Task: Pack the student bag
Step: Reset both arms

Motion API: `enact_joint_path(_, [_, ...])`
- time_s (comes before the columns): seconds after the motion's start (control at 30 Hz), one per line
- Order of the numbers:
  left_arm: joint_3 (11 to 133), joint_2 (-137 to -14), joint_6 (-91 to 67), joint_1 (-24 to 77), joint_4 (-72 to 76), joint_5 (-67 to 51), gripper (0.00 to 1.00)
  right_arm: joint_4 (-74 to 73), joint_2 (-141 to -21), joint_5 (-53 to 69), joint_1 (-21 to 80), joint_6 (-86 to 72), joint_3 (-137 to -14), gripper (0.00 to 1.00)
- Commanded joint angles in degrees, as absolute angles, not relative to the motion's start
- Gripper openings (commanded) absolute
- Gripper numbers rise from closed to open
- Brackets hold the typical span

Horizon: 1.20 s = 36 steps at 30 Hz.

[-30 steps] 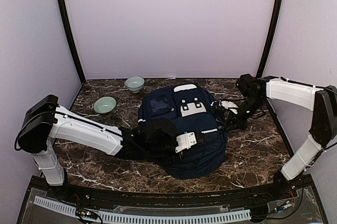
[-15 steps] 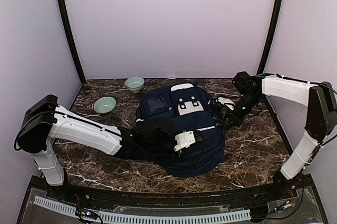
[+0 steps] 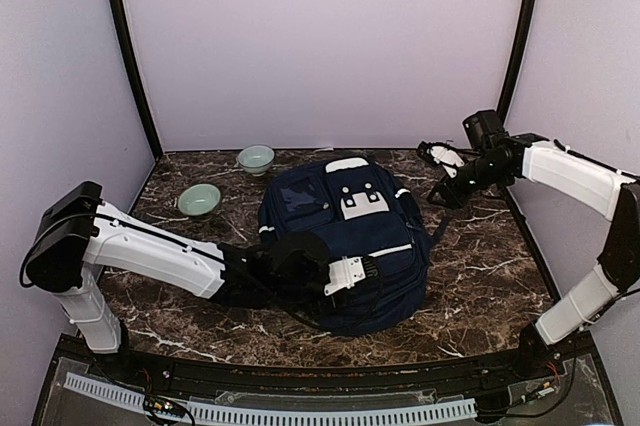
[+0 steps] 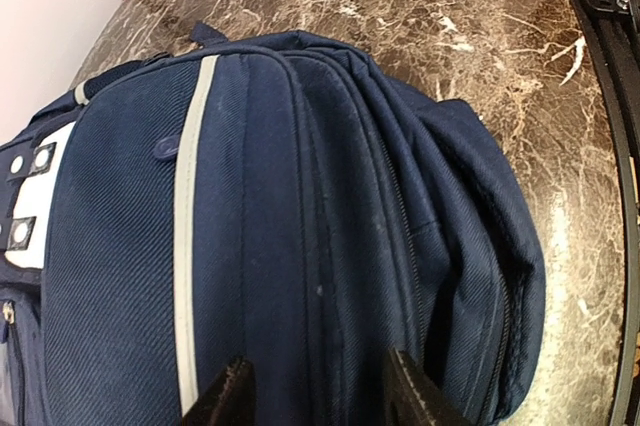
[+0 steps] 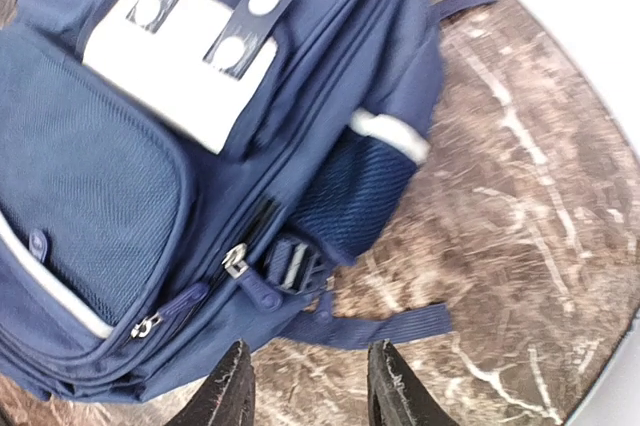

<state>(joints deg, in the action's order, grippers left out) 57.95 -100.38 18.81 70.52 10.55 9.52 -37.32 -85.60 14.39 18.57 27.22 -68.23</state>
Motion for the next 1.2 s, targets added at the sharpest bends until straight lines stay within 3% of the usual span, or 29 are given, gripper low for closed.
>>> enact_joint_path(0.0, [55.9, -95.3, 16.1, 70.3, 9.6, 12.0, 0.47, -32.6, -83.7, 11.0, 18.2, 22.7, -66.7, 0.4])
enact_joint_path(0.13, [55.7, -91.6, 15.1, 69.2, 8.3, 16.9, 0.53, -29.6, -80.2, 4.1, 17.6, 18.9, -66.9, 0.4])
enact_joint_path(0.27, [56.1, -86.4, 12.3, 64.5, 4.8, 20.6, 0.63, -23.2, -73.8, 0.6, 13.6, 14.8, -67.8, 0.51])
enact_joint_path(0.33, [56.3, -83.4, 10.8, 61.0, 2.9, 21.4, 0.7, -21.2, -71.6, 0.4, 12.3, 12.2, -69.0, 0.68])
enact_joint_path(0.4, [56.5, -80.2, 10.6, 58.4, 2.1, 24.8, 0.8, -20.2, -70.1, 0.7, 11.9, 10.1, -70.0, 0.95])
enact_joint_path(0.43, [56.5, -78.6, 10.6, 57.3, 2.1, 27.1, 0.87, -20.1, -69.8, 1.1, 11.9, 8.8, -70.7, 0.99])
enact_joint_path(0.53, [57.2, -73.8, 8.8, 54.1, 3.0, 32.8, 0.99, -19.6, -69.5, 3.6, 11.7, 5.6, -72.4, 1.0])
enact_joint_path(0.83, [60.3, -67.6, -4.2, 36.9, -2.9, 32.2, 0.99, -15.1, -67.7, 3.8, 11.7, -3.8, -72.2, 1.0])
enact_joint_path(1.17, [55.1, -65.2, -4.4, 35.6, -1.3, 30.7, 0.99, -16.6, -67.7, 2.0, 11.7, -0.5, -75.7, 1.0])
